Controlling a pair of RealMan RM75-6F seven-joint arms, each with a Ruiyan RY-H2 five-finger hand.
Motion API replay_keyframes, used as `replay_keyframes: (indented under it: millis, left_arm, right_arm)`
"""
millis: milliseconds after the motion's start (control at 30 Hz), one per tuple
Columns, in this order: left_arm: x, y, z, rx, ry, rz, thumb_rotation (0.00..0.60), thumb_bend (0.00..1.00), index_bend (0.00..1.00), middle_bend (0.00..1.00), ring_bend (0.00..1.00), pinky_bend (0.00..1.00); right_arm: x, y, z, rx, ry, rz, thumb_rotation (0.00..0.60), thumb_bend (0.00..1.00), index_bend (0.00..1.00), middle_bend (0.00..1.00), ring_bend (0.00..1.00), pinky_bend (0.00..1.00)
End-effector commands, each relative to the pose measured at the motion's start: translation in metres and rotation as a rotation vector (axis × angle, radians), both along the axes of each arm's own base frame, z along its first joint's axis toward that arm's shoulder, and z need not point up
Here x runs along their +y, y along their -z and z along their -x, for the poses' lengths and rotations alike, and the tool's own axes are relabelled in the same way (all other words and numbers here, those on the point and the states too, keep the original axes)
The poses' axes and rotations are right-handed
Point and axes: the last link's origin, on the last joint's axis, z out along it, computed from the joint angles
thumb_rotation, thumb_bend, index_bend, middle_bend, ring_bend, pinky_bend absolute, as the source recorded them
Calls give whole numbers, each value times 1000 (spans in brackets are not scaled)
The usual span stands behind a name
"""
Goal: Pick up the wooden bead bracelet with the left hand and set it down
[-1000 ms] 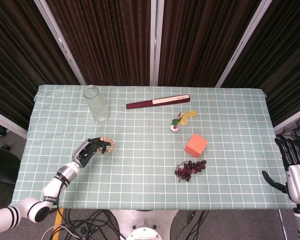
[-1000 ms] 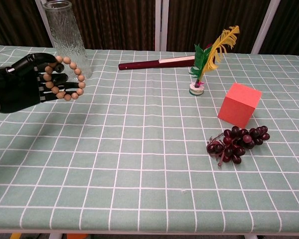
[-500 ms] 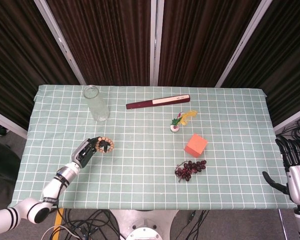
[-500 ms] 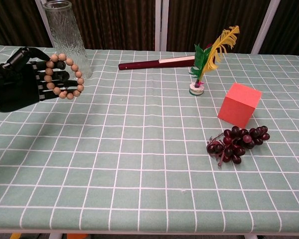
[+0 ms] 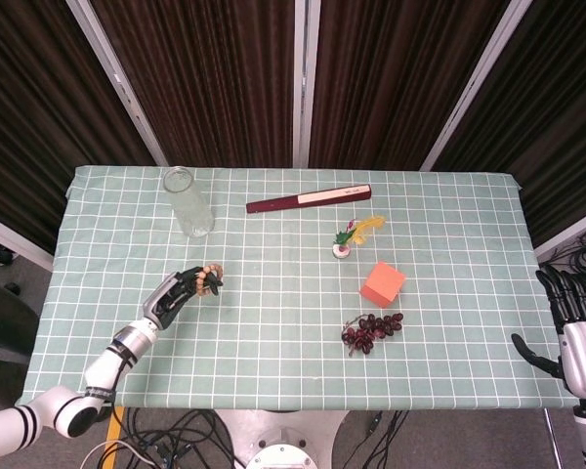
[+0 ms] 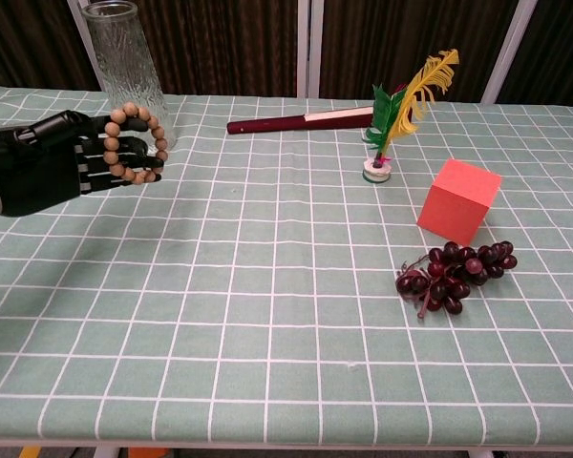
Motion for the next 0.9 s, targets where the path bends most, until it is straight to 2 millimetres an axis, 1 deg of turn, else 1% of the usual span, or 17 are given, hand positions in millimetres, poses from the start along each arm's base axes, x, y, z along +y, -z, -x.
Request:
replay_keyframes:
  millis: [33, 67, 100, 200, 233, 300, 400, 500, 633, 800, 867, 900]
  left_arm:
    - [1, -1, 1, -6, -4, -5, 257, 829, 359, 457, 250, 157]
    - [2, -2, 1, -7, -5, -10, 241, 810, 356, 454, 249, 157]
    - [2, -2, 1, -8, -4, -14, 209, 771, 352, 451, 248, 157]
    - [4, -6, 1, -13, 1, -32, 114, 622, 347, 448, 246, 157]
    - [5, -7, 1, -11, 6, -34, 90, 582, 347, 448, 246, 157]
    - [6, -9, 1, 6, 27, -48, 73, 546, 347, 448, 246, 157]
    - [8, -10, 3, 86, 96, -87, 70, 516, 349, 448, 246, 157]
    - [11, -8, 8, 233, 179, -160, 70, 466, 350, 447, 246, 157]
    - [18, -2, 19, 490, 278, -274, 67, 390, 341, 430, 222, 157]
    - [21, 6, 30, 838, 394, -434, 69, 359, 324, 409, 203, 157]
    - [21, 7, 33, 941, 424, -463, 91, 322, 323, 397, 203, 157]
    - [21, 6, 33, 971, 431, -475, 122, 293, 320, 383, 197, 157]
  right_arm:
    - [0, 0, 0, 0, 0, 0, 600, 120, 0, 49, 0, 0]
    - [-1, 0, 0, 0, 1, -1, 600, 120, 0, 49, 0, 0]
    - [-1, 0, 0, 0, 1, -2, 600, 120, 0, 49, 0, 0]
    - [-1, 1, 1, -2, 4, -6, 600, 120, 0, 49, 0, 0]
    - [-1, 1, 2, -2, 5, -6, 600, 120, 0, 49, 0, 0]
    - [-2, 1, 2, -3, 5, -6, 600, 120, 0, 49, 0, 0]
    - [-2, 2, 3, -5, 7, -9, 600, 120, 0, 49, 0, 0]
    - [-2, 2, 4, -7, 8, -13, 600, 120, 0, 49, 0, 0]
    - [-1, 2, 5, -7, 10, -12, 600, 120, 0, 49, 0, 0]
    - [0, 3, 6, -9, 13, -13, 600, 120, 0, 49, 0, 0]
    - [0, 3, 7, -11, 15, -15, 600, 121, 0, 49, 0, 0]
    - [0, 4, 7, -11, 15, -16, 600, 120, 0, 49, 0, 0]
